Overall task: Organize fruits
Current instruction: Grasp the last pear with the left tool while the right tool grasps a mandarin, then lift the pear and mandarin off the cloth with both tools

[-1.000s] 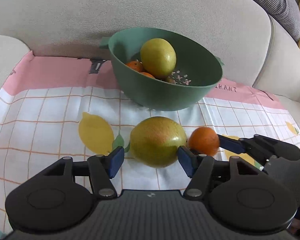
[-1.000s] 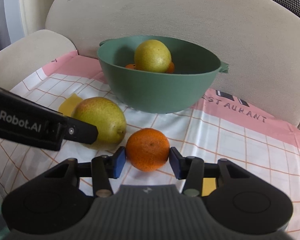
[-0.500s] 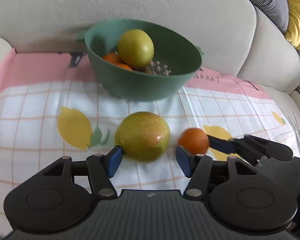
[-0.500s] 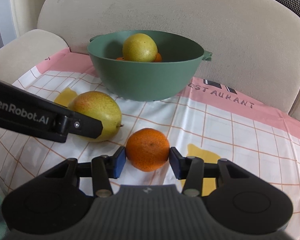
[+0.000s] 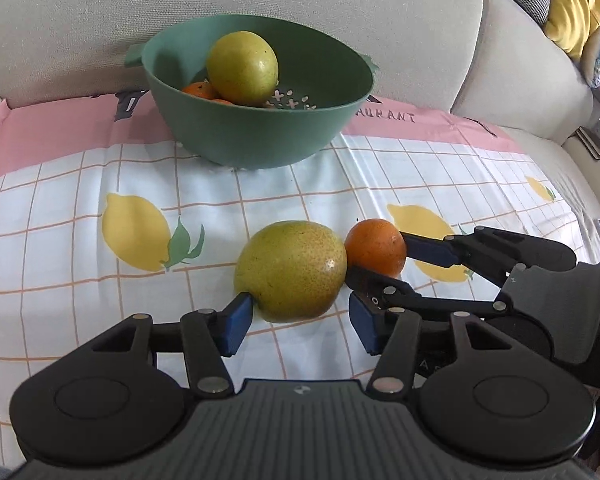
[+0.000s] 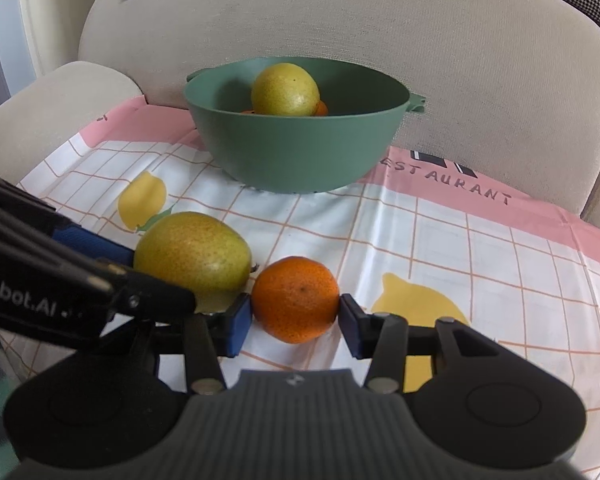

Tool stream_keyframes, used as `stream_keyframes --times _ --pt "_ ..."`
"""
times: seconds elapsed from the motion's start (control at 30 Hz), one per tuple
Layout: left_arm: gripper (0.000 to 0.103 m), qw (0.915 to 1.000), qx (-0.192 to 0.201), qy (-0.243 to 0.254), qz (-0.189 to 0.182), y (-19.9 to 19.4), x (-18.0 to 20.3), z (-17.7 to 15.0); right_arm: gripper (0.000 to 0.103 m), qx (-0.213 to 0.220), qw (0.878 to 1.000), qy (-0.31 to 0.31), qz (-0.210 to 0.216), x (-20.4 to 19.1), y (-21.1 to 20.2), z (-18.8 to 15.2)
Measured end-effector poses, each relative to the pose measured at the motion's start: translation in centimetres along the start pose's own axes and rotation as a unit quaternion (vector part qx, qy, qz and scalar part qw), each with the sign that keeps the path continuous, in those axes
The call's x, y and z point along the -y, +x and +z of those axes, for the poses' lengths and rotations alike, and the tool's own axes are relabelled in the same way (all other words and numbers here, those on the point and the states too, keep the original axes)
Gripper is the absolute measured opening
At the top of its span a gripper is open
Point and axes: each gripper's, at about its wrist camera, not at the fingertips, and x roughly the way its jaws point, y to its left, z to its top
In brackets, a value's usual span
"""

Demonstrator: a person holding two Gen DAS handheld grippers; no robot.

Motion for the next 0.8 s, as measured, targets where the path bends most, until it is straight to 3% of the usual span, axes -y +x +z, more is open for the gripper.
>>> stream_keyframes --times 0.33,0.5,0.8 --pt "0.068 0.9995 0.007 0.025 0.019 1.3 -0.2 0.4 0.045 -0.005 1.0 0.01 -0.01 0.5 -0.4 -0.4" --pt "0.071 0.9985 0.028 0.038 0.025 1.5 -0.1 0.8 0.045 -0.005 1.0 0.011 -0.011 0.5 -0.2 -0.4" --pt "0.077 0.9934 0.033 0.096 0.054 2.3 0.8 1.2 0.045 -0.004 1.0 0.008 -0.012 0.3 -0.1 -0.5"
